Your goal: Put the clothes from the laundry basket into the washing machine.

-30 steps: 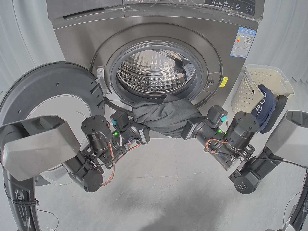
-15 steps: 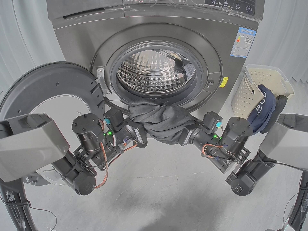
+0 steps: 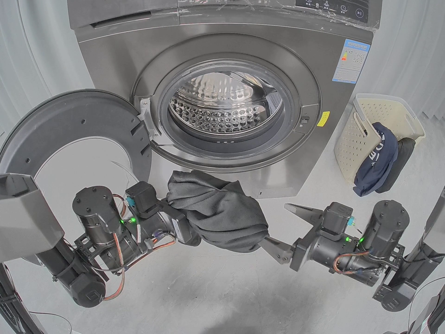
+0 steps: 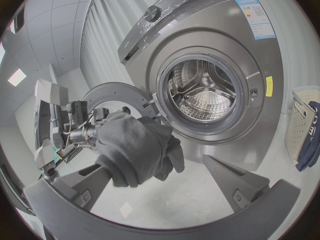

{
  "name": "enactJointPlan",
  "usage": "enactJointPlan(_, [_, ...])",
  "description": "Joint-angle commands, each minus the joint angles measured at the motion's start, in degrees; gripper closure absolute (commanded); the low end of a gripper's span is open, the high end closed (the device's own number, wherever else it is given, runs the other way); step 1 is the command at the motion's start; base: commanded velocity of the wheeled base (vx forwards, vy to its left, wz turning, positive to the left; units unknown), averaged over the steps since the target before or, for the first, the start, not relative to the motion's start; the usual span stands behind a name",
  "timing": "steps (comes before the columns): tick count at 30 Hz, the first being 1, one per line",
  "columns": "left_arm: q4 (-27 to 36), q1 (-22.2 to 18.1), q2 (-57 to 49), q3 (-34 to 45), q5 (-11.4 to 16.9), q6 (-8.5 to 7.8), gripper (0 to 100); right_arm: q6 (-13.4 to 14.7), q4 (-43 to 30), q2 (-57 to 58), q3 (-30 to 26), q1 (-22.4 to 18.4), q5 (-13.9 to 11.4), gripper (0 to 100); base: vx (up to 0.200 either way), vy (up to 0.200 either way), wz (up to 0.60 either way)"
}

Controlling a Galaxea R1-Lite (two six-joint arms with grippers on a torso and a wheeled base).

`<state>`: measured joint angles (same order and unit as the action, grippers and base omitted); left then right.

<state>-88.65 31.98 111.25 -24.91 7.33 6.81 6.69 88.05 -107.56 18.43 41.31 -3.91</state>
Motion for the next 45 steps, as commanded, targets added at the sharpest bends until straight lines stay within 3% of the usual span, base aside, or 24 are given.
enactJointPlan(1, [0.0,-0.2,-3.5,3.1,0.2,-2.68,100,-0.3,0.5,2.3,-8.5,-1.7,0.0,0,0.000,0.000,0.00])
enactJointPlan(11, [0.0,0.9,-2.5,3.4,0.2,-2.07,100,0.3,0.5,-2.9,-6.0,-9.1,1.4,0,0.000,0.000,0.00])
enactJointPlan(41, [-0.1,2.3,-1.3,3.5,0.3,-1.98,100,1.2,0.5,-3.5,-5.5,-8.8,1.5,0,0.180,0.000,0.00])
enactJointPlan(45, [-0.1,2.3,-0.9,3.5,0.3,-1.98,100,1.2,0.5,-3.4,-5.7,-8.4,1.5,0,0.000,0.000,0.00])
